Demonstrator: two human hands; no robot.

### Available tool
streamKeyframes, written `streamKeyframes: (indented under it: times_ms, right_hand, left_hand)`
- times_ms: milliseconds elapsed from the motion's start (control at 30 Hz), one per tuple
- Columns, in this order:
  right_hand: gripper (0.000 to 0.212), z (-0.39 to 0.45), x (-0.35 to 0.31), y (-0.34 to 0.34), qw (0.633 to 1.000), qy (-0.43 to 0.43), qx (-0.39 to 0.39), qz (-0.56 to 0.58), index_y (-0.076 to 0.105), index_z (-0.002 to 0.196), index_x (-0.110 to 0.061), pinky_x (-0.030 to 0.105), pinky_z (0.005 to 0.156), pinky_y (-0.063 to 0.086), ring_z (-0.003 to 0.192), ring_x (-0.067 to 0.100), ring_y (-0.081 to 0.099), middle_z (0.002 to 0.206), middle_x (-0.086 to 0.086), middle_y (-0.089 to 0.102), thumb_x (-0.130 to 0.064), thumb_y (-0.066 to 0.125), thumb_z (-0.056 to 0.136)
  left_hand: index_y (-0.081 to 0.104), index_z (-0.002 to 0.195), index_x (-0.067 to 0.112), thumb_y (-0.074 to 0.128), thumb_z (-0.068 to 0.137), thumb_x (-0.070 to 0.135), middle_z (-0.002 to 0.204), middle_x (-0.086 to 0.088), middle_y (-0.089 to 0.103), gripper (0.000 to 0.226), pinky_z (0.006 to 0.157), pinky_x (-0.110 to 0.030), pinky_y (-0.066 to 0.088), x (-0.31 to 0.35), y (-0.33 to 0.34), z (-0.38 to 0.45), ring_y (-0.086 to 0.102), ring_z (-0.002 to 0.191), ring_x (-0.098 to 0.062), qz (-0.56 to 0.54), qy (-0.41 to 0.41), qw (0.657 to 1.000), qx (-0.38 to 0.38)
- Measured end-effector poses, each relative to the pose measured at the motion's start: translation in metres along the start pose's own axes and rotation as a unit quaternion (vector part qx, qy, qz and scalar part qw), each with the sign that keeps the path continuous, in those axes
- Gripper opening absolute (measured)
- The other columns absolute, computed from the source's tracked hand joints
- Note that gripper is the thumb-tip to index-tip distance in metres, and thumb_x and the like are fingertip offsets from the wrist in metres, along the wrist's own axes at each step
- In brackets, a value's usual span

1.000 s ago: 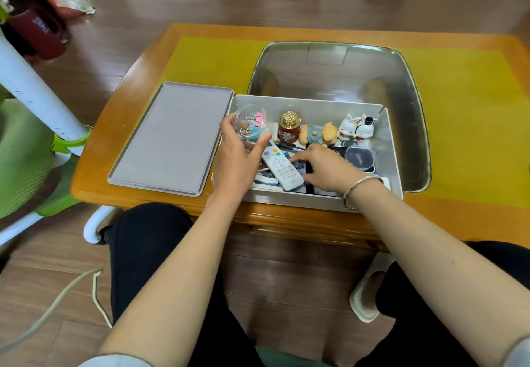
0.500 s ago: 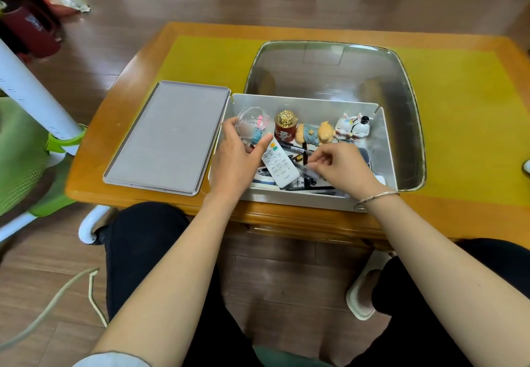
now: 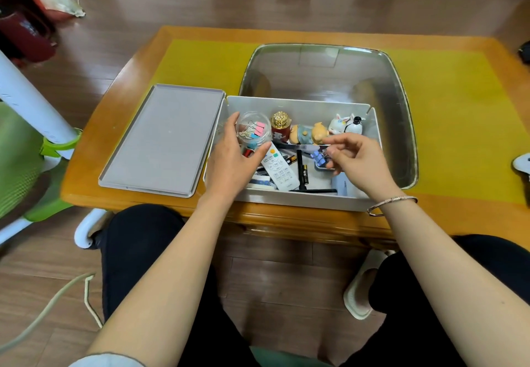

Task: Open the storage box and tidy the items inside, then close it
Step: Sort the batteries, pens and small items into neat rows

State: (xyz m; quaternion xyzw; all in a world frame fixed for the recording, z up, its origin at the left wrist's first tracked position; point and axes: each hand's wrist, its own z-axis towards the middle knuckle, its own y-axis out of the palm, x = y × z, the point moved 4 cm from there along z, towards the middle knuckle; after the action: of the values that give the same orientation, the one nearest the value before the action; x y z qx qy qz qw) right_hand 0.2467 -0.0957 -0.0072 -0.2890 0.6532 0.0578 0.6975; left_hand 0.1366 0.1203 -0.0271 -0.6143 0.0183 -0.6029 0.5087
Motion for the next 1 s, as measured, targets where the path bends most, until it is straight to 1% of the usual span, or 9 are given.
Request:
streamKeyframes:
  times_ms: [133,233,433,533,667,767,833,900,1000]
  right_hand:
    - [0.025,-0.002,-0.002,-0.006,1.000,-0.019,0.016,0.009,0.065,0.110,-0.012,0.016,0.060,0.054,0.059,0.006,0.065,0.074,0.004,0.067,0.000,0.049,0.094]
    - [0.024,-0.004,-0.002,-0.005,1.000,-0.014,0.012,0.021,0.067,0.102,-0.012,0.013,0.065,0.053,0.068,0.006,0.069,0.086,-0.002,0.068,0.003,0.050,0.093]
    - [0.018,-0.007,0.002,0.000,0.999,0.005,0.010,0.033,0.067,0.095,-0.003,0.019,0.056,0.055,0.057,0.008,0.066,0.075,0.007,0.065,0.006,0.051,0.091]
    - [0.018,-0.011,0.004,0.002,0.999,0.002,0.021,0.042,0.067,0.094,-0.007,0.021,0.058,0.057,0.061,0.013,0.069,0.087,0.007,0.066,0.003,0.052,0.092]
    - [0.018,-0.012,0.008,0.005,0.997,0.011,0.042,0.058,0.067,0.093,-0.005,0.023,0.067,0.058,0.069,0.013,0.070,0.083,0.009,0.068,0.004,0.051,0.092]
    - [0.017,-0.013,0.007,0.007,0.995,0.005,0.056,0.078,0.068,0.090,-0.004,0.025,0.071,0.058,0.071,0.014,0.070,0.082,0.012,0.068,0.005,0.053,0.091]
    - [0.016,-0.014,0.006,0.007,0.993,0.004,0.071,0.097,0.068,0.089,-0.005,0.025,0.072,0.058,0.073,0.016,0.070,0.082,0.015,0.069,0.004,0.054,0.090]
    - [0.014,-0.016,0.004,0.008,0.989,-0.002,0.092,0.113,0.068,0.092,-0.005,0.022,0.071,0.057,0.074,0.014,0.071,0.084,0.016,0.070,0.003,0.057,0.088]
    - [0.016,-0.018,0.001,0.006,0.985,-0.023,0.125,0.113,0.068,0.099,-0.007,0.021,0.069,0.057,0.077,0.012,0.071,0.089,0.012,0.070,0.000,0.061,0.087]
  left_hand:
    - [0.034,0.134,0.028,0.073,0.077,0.046,0.133,0.004,0.051,0.071,0.080,-0.025,0.054,-0.001,0.003,0.000,0.052,0.117,-0.012,0.019,0.020,1.000,-0.011]
    - [0.036,0.130,0.027,0.077,0.075,0.043,0.129,0.003,0.054,0.070,0.081,-0.028,0.056,-0.002,0.004,0.001,0.054,0.114,-0.013,0.019,0.020,1.000,-0.015]
    - [0.034,0.125,0.027,0.081,0.071,0.033,0.124,0.002,0.057,0.072,0.067,-0.010,0.045,0.000,0.004,-0.001,0.055,0.101,-0.006,0.019,0.037,0.999,-0.023]
    - [0.033,0.131,0.031,0.082,0.071,0.032,0.130,0.004,0.053,0.077,0.074,-0.019,0.052,0.001,0.005,-0.001,0.056,0.111,-0.010,0.017,0.053,0.998,-0.042]
    - [0.040,0.133,0.031,0.078,0.069,0.051,0.131,0.005,0.053,0.077,0.085,-0.027,0.053,0.006,0.004,-0.001,0.051,0.118,-0.012,0.031,0.078,0.995,-0.050]
    - [0.042,0.130,0.029,0.058,0.064,0.075,0.127,0.004,0.054,0.082,0.083,-0.025,0.047,0.014,0.004,-0.006,0.048,0.111,-0.007,0.027,0.095,0.994,-0.056]
    - [0.042,0.128,0.029,0.049,0.065,0.081,0.124,0.006,0.054,0.082,0.082,-0.026,0.046,0.019,0.008,-0.009,0.046,0.105,-0.003,0.013,0.080,0.995,-0.066]
    - [0.041,0.130,0.029,0.056,0.070,0.075,0.125,0.005,0.053,0.077,0.084,-0.029,0.046,0.027,0.016,-0.011,0.047,0.108,-0.006,0.006,0.084,0.994,-0.077]
    - [0.042,0.134,0.027,0.075,0.077,0.040,0.129,0.005,0.052,0.067,0.094,-0.035,0.045,0.041,0.032,-0.017,0.045,0.117,-0.014,0.043,0.149,0.986,-0.061]
